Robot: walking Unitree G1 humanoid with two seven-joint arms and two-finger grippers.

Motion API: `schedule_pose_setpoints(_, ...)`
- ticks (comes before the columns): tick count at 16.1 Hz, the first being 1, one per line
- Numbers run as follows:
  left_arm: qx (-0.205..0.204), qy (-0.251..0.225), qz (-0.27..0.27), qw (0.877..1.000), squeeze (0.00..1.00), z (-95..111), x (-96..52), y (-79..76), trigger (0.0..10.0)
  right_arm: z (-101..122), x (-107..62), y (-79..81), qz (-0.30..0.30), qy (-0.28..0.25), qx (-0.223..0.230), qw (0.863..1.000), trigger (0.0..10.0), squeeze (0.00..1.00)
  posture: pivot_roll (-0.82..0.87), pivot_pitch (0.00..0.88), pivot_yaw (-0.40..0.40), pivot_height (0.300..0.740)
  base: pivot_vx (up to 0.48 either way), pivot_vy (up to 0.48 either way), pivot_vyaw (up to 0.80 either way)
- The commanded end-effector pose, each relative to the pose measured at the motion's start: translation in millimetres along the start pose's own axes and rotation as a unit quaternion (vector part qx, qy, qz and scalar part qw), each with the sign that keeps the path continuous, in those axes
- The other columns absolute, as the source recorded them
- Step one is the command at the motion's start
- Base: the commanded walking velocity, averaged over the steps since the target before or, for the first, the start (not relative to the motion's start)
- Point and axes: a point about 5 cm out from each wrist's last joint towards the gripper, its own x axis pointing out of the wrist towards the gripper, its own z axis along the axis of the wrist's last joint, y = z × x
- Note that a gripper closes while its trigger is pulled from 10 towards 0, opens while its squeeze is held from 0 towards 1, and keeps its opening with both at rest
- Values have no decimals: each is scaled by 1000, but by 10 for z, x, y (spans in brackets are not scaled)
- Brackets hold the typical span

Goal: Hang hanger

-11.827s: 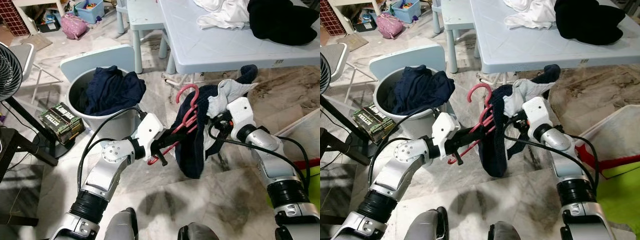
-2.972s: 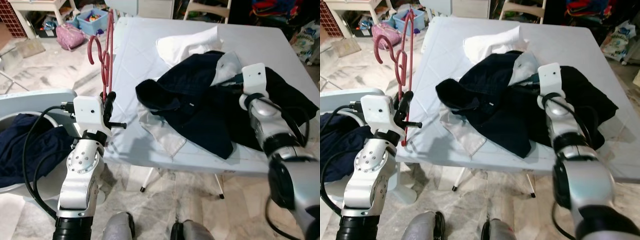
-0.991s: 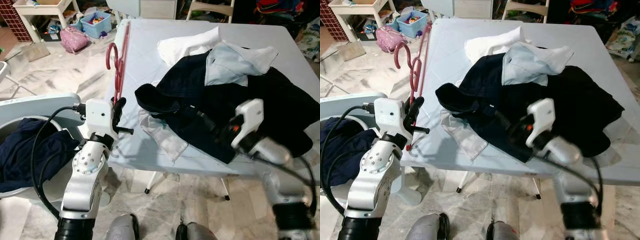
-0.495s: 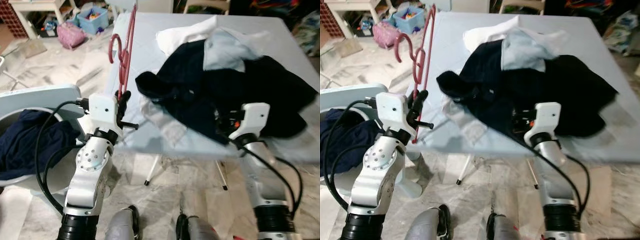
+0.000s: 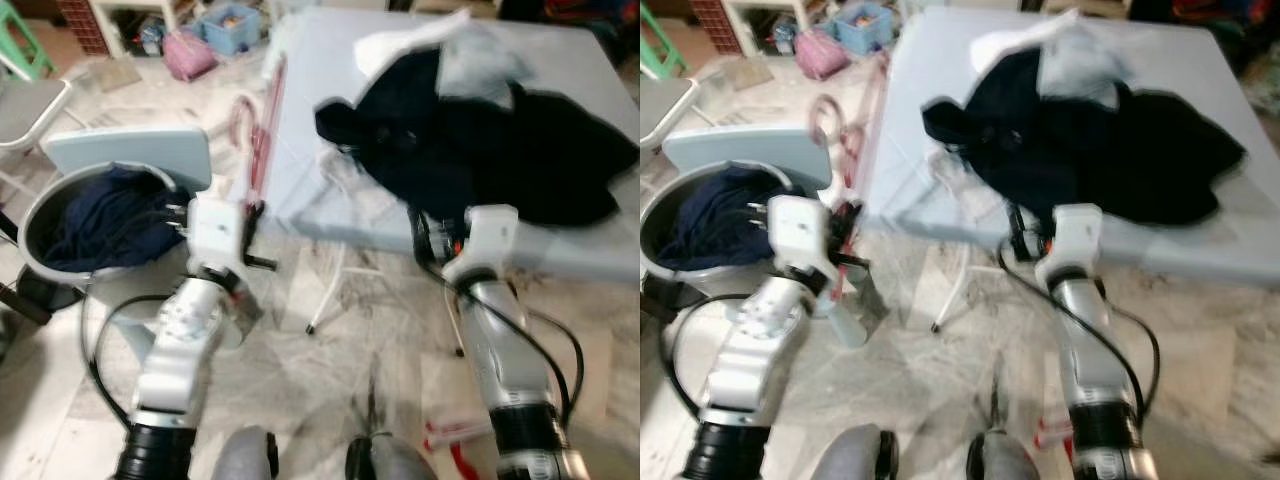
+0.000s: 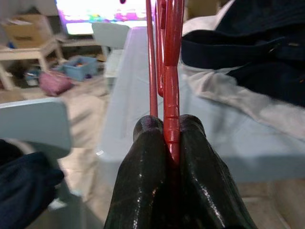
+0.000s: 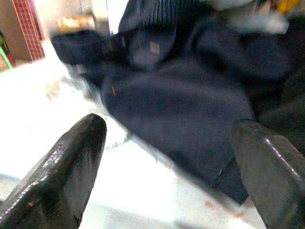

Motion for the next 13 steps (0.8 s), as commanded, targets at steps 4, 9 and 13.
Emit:
schedule_pose_setpoints(4, -16, 0, -10, 1000, 0, -4, 18, -121, 10000, -234, 35, -30, -44, 35, 20, 998, 10000, 0, 38, 105, -12, 740, 0, 92, 0)
schedule_pose_setpoints(9, -24, 11, -16, 1000, 0, -40, -26, -98, 10000, -171, 170, 76, -24, 20, 16, 999, 10000, 0, 41, 108, -15, 740, 0, 479, -125)
schedule_pose_setpoints(13, -26, 13, -22, 999, 0, -35, 1, -121, 10000, -129, 213, 18, -28, 10, 11, 1000, 10000, 0, 29, 126, -11, 740, 0, 480, -525)
